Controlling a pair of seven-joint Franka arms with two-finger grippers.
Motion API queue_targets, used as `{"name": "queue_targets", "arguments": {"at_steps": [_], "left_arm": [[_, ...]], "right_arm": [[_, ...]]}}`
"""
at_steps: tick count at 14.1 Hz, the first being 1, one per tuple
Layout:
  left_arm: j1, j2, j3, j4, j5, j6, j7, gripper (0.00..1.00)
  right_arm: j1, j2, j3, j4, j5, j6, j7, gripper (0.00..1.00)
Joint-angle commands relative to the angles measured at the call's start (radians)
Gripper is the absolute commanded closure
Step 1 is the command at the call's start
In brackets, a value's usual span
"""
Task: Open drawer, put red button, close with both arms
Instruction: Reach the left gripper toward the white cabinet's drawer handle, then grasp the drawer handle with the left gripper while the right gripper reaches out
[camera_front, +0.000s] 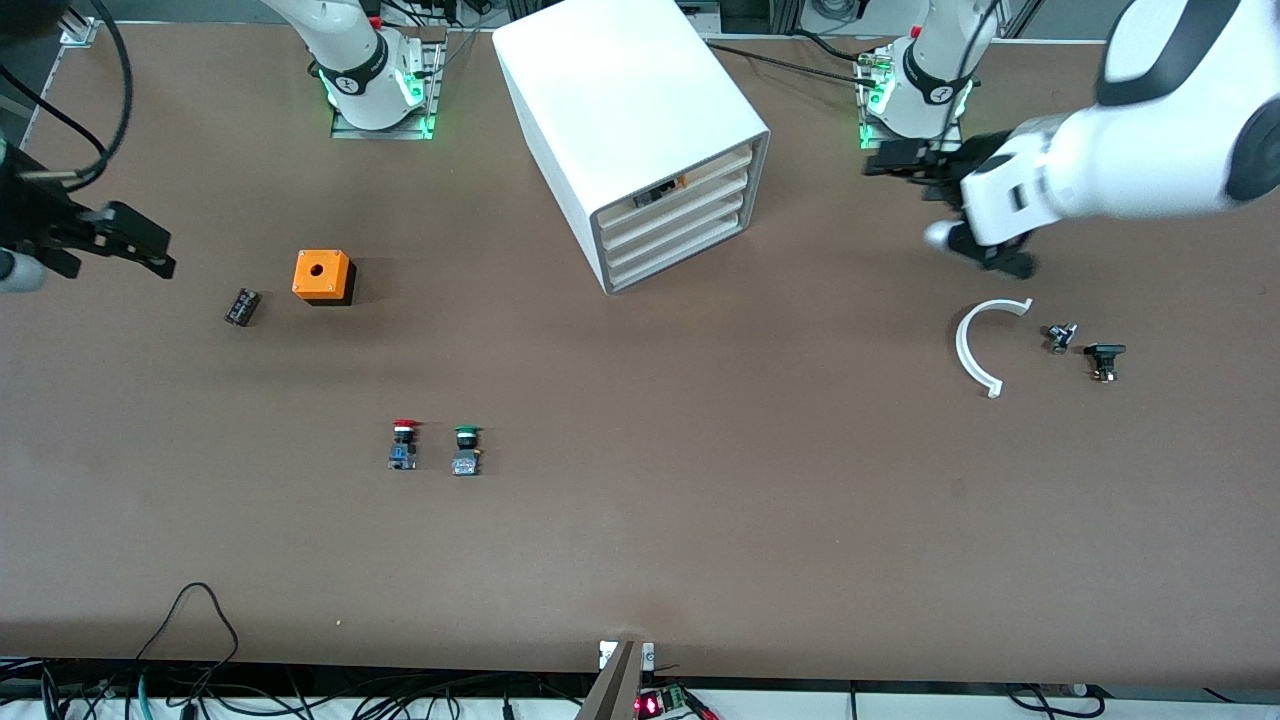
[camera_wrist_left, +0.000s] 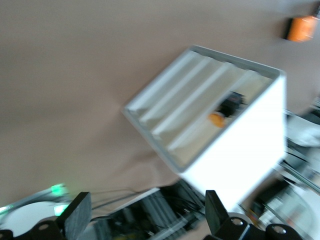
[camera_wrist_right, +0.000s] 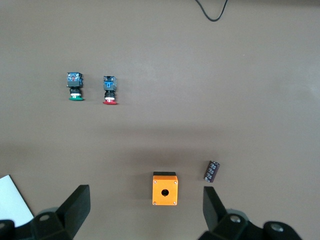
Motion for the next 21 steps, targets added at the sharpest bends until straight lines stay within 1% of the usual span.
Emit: {"name": "queue_targets", "arguments": {"at_steps": [1,2,4,6,8,9,11,12,13,15,16,18,20,21], "left_arm": [[0.004,0.084,-0.013,-0.022,-0.131,0.043,0.144,0.00],[0.006,0.094,-0.011,-0.062,-0.186,0.080,0.227,0.00],[0.004,0.099,-0.014,-0.188,-0.290,0.213,0.442,0.00],[0.009,0.098,-0.056,-0.309,-0.393,0.340,0.623,0.00],[0.006,0.096,-0.064,-0.395,-0.477,0.399,0.758,0.00],[0.006,0.096,-0.064,-0.430,-0.505,0.402,0.772,0.00],[-0.001,0.123,-0.076,-0.467,-0.510,0.428,0.811,0.00],[-0.004,0.140,-0.109,-0.477,-0.516,0.451,0.863,0.00],[-0.004,0.153,-0.123,-0.513,-0.531,0.488,0.918,0.00],[-0.004,0.156,-0.178,-0.572,-0.638,0.563,1.024,0.01],[-0.005,0.163,-0.188,-0.581,-0.665,0.581,1.047,0.04],[-0.005,0.171,-0.209,-0.587,-0.668,0.595,1.055,0.14],[-0.007,0.186,-0.214,-0.587,-0.668,0.597,1.070,0.16],[-0.010,0.197,-0.215,-0.587,-0.668,0.597,1.090,0.22]], "right_arm": [[0.016,0.005,0.006,0.020,-0.017,0.007,-0.009,0.00],[0.018,0.005,0.006,0.017,-0.021,0.014,-0.010,0.00],[0.024,0.005,0.006,0.012,-0.020,0.012,-0.005,0.00],[0.028,0.008,0.007,0.012,-0.012,0.005,-0.017,0.00],[0.054,0.013,0.007,0.003,-0.011,-0.008,-0.016,0.00],[0.057,0.014,0.007,-0.006,-0.009,-0.006,-0.007,0.00],[0.059,0.042,0.007,-0.010,-0.007,-0.005,-0.014,0.00],[0.059,0.065,0.007,-0.010,-0.007,-0.006,-0.016,0.00],[0.060,0.081,0.007,-0.010,-0.007,-0.005,-0.014,0.00],[0.092,0.127,0.006,0.001,-0.018,0.004,-0.002,0.00],[0.102,0.156,0.006,0.003,-0.011,0.018,0.003,0.00],[0.102,0.200,0.006,0.003,0.017,0.073,0.004,0.00],[0.094,0.244,0.006,0.003,0.052,0.121,0.003,0.00],[0.097,0.272,0.006,0.006,0.052,0.126,0.003,0.00]]}}
